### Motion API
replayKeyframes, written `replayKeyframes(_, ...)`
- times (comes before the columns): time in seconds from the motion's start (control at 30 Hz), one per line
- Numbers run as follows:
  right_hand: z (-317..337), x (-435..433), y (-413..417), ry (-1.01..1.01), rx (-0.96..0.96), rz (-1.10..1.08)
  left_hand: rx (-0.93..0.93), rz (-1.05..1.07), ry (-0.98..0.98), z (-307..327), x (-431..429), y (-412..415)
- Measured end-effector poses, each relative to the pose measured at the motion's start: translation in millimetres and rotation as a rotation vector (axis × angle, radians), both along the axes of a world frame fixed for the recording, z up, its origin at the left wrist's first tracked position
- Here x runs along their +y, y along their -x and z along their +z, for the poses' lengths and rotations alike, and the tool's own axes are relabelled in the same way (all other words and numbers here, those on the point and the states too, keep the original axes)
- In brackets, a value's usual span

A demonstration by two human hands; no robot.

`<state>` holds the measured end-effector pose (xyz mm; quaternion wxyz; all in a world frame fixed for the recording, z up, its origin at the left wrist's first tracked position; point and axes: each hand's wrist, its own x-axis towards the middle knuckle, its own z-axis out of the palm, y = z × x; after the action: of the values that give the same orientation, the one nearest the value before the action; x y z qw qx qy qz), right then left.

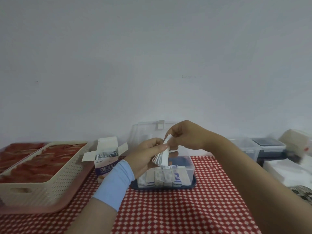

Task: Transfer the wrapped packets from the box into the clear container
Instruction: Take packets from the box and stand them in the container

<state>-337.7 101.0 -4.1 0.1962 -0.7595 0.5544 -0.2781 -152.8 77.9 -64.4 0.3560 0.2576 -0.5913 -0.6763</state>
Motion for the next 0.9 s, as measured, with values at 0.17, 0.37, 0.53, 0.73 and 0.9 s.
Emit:
replayKeyframes(0.17, -2, -7, 15, 0.01, 0.06, -0.11, -0.56, 0.381, 0.612, 10, -13, 14)
replayKeyframes(0.37, -10, -22, 31, -0.028, 0.15, -0.195, -0.708, 0.321, 0.646, 3, -28, 41)
replayKeyframes(0.53, -29, -42, 41, -0.129, 0.311, -0.319, -0.944, 0.171, 0.682, -13, -47, 50)
replayKeyframes(0.73, -59, -51, 32, -0.155, 0.501, -0.359, -1.15, -0.056, 0.685, -33, -57, 54)
replayKeyframes(0.9, -70, -53, 23, -0.218, 0.608, -0.299, -1.235, -0.077, 0.68, -48, -54, 57)
